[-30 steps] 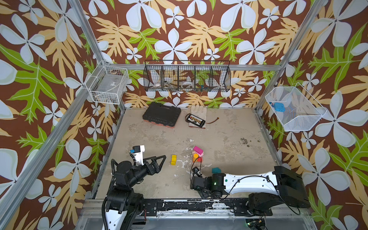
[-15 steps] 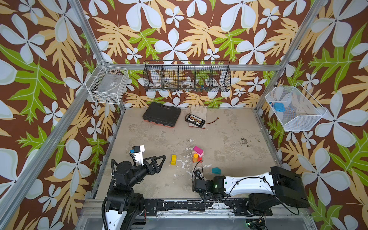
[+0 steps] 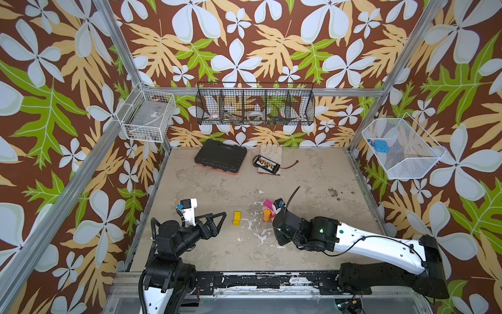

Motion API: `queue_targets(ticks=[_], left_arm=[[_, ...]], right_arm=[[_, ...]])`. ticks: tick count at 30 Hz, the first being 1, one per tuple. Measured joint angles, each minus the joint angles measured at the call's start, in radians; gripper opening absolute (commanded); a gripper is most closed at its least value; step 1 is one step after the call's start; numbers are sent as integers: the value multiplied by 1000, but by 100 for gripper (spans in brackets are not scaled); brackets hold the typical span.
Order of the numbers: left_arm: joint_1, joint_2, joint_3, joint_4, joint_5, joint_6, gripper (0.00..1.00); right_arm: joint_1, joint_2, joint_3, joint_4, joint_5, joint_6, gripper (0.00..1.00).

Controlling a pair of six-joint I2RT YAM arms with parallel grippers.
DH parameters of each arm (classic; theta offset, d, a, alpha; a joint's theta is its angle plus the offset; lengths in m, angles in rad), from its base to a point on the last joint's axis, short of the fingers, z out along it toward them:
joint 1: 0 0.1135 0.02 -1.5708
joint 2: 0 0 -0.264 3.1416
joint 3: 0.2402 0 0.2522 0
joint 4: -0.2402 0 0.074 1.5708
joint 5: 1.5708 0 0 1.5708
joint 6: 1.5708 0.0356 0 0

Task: Build the wood block tower
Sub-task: 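Lift the engraved plank and carry it over the stack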

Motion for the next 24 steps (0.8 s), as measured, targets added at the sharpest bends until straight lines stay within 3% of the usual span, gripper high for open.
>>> queue_targets(ticks=[5,9,21,24], left_arm=[[0,2,0,0,0,0,100],[0,8,0,0,0,0,100],[0,-3,0,0,0,0,100],[0,-4,0,0,0,0,100]], right_arm=[[-87,114,141,-9,34,-60,0],[-140,206,210,-21,48,-54,0],[-170,463,396,-112,71,60,0],[-169,481,402,-113,57,73,5]])
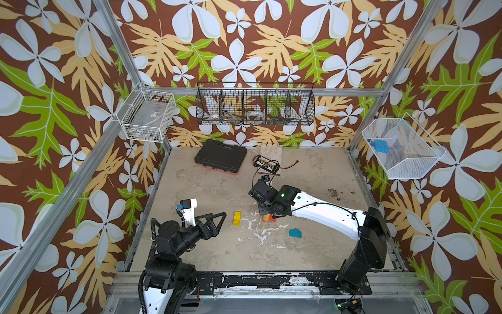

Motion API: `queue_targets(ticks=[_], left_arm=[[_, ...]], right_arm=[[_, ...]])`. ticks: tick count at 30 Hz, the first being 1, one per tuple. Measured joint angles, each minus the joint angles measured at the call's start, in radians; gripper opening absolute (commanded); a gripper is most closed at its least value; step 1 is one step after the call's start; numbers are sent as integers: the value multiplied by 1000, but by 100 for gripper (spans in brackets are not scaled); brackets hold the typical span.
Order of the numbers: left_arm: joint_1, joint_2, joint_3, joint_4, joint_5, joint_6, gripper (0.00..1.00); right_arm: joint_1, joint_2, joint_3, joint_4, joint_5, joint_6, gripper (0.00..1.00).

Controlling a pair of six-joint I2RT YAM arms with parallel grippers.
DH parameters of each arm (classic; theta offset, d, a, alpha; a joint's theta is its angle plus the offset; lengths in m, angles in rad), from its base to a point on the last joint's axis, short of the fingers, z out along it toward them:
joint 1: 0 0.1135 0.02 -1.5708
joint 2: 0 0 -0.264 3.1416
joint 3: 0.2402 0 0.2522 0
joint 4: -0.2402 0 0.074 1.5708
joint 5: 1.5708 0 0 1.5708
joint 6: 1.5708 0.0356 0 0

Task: Build the wood block tower
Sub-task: 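Lower the engraved plank onto the stack and open the right gripper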

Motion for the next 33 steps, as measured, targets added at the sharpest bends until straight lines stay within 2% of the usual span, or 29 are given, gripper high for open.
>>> queue_targets(ticks=[5,15,33], left_arm=[[0,2,0,0,0,0,100],[0,0,0,0,0,0,100],[0,-3,-1,0,0,-3,100]], right_arm=[[0,8,-9,3,-8,5,9],[-16,10,-61,43,-31,48,10],[-44,36,-44,53,-53,55,24]])
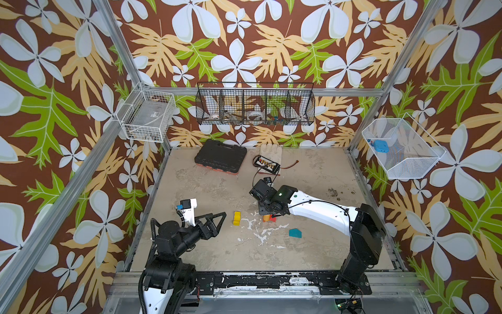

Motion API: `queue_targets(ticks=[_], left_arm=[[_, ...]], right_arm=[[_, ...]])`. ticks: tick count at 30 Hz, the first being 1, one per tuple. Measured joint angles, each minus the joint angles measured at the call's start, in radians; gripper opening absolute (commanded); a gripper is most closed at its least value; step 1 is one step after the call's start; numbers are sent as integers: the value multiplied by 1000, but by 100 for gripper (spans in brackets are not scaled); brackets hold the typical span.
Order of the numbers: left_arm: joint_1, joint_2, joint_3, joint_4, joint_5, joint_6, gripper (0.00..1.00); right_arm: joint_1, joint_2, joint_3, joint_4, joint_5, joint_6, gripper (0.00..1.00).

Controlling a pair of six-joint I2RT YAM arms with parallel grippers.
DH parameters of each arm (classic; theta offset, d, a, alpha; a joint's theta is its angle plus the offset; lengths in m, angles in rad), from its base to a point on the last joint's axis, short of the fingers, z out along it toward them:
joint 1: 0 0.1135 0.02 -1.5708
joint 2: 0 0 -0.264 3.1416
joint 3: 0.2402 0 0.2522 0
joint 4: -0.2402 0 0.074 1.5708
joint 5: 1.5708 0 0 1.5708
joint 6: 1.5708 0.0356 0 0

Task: Build the wood block tower
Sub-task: 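Lower the engraved plank onto the stack and open the right gripper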

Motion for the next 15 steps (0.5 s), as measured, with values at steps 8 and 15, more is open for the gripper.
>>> queue_targets(ticks=[8,15], left_arm=[[0,-4,-1,0,0,0,100],[0,-4,-1,0,0,0,100]], right_arm=[[-1,0,-2,3,-14,-3,24],[-1,2,-8,9,-19,-3,26]])
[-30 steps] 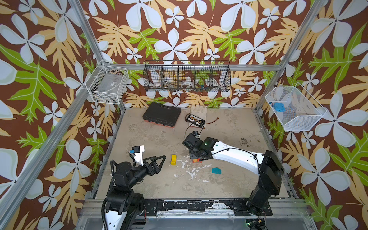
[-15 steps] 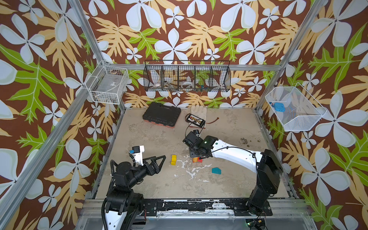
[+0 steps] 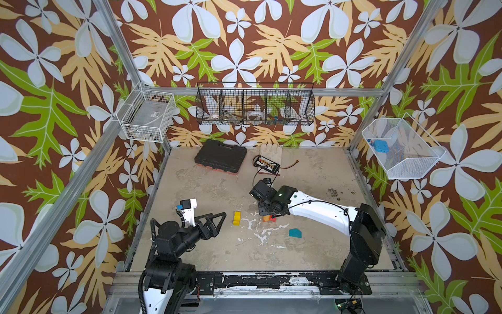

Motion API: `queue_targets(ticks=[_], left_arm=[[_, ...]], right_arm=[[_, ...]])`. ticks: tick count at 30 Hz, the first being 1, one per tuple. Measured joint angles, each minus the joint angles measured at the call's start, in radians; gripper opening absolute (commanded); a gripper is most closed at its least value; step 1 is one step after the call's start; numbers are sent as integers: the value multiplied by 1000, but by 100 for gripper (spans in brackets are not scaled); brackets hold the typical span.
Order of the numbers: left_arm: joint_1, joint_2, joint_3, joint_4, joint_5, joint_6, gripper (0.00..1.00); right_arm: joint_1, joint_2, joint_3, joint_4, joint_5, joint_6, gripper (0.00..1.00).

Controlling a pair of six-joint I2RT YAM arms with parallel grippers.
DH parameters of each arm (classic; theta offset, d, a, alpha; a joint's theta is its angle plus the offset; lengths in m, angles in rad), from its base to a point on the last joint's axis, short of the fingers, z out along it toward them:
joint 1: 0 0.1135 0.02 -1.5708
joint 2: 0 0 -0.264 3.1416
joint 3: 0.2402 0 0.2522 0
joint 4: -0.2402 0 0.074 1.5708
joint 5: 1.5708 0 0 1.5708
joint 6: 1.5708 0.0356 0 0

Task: Build the wood block tower
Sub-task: 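Lower the engraved plank onto the stack and open the right gripper, then move the right gripper to the yellow arch block and grasp it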

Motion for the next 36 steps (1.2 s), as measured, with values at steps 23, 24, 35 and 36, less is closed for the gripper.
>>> queue_targets(ticks=[23,24,35,36], left_arm=[[0,-2,0,0,0,0,100],[0,-2,0,0,0,0,100],[0,-13,41,-32,-56,7,100],[0,-16,61,-42,-84,14,100]], right_arm=[[-5,4,0,0,5,0,34],[-5,2,4,-3,6,0,34],[88,-130,73,-1,88,-66,53],[114,-132,81,8,97,-77,54]])
